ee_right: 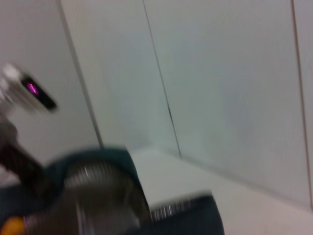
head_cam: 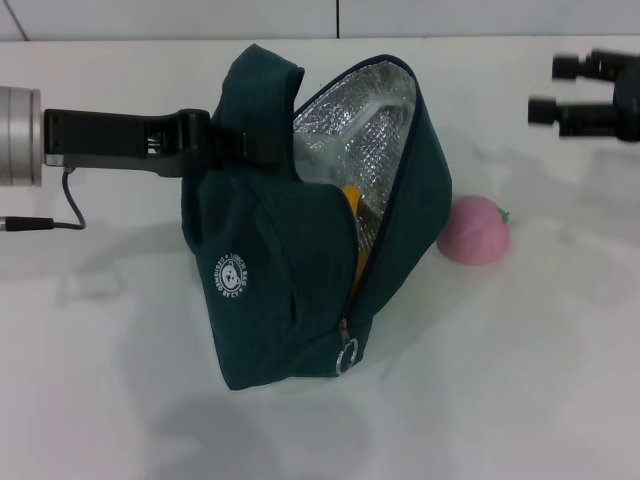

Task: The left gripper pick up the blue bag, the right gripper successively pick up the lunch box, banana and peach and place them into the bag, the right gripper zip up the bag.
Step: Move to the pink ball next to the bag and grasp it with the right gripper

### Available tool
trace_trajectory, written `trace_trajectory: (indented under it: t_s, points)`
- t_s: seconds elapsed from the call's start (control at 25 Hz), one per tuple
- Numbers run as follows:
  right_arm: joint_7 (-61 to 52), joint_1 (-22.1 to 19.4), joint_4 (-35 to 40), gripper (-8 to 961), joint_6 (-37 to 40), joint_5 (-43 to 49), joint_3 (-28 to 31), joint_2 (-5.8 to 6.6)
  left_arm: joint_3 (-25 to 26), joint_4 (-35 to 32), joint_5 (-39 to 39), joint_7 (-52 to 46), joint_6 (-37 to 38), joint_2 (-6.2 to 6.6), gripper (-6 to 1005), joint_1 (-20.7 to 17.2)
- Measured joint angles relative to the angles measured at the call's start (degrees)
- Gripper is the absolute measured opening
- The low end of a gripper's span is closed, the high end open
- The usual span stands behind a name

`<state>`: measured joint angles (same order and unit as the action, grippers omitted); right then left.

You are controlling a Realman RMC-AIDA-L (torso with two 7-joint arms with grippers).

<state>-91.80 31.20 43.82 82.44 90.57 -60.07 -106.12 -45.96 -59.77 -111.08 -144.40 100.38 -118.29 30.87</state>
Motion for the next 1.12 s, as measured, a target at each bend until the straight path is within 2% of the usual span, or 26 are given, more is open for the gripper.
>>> trace_trajectory:
  t_s: [0.16,0.32,0.76,0.84,1.12]
  points:
    - [-3.66,0.57,1.85,856,-0.71,7.13,-0.01,-0.27,-0.01,0.00,0.00,0.00,0.00,0.00,36,0.28]
    - [-4.66,1.81,1.63,853,-2.48,12.53,-0.17,-1.75,0.00,0.00,0.00,0.00,-0.07,-0.12,36,0.48]
    - [-4.49,5.13,1.27,845,-8.07,28.09,-0.79,-8.66,-0.01,0.00,0.00,0.00,-0.18,-0.34,36,0.51]
    - [-4.48,5.44,0.97,845,-8.66,29.28,-1.06,-9.08,-0.01,0.00,-0.01,0.00,-0.19,-0.36,36,0.51]
    - [-4.45,5.83,0.31,835,-11.03,29.73,-2.61,-9.15,-0.01,0.00,-0.01,0.00,-0.18,-0.36,36,0.57]
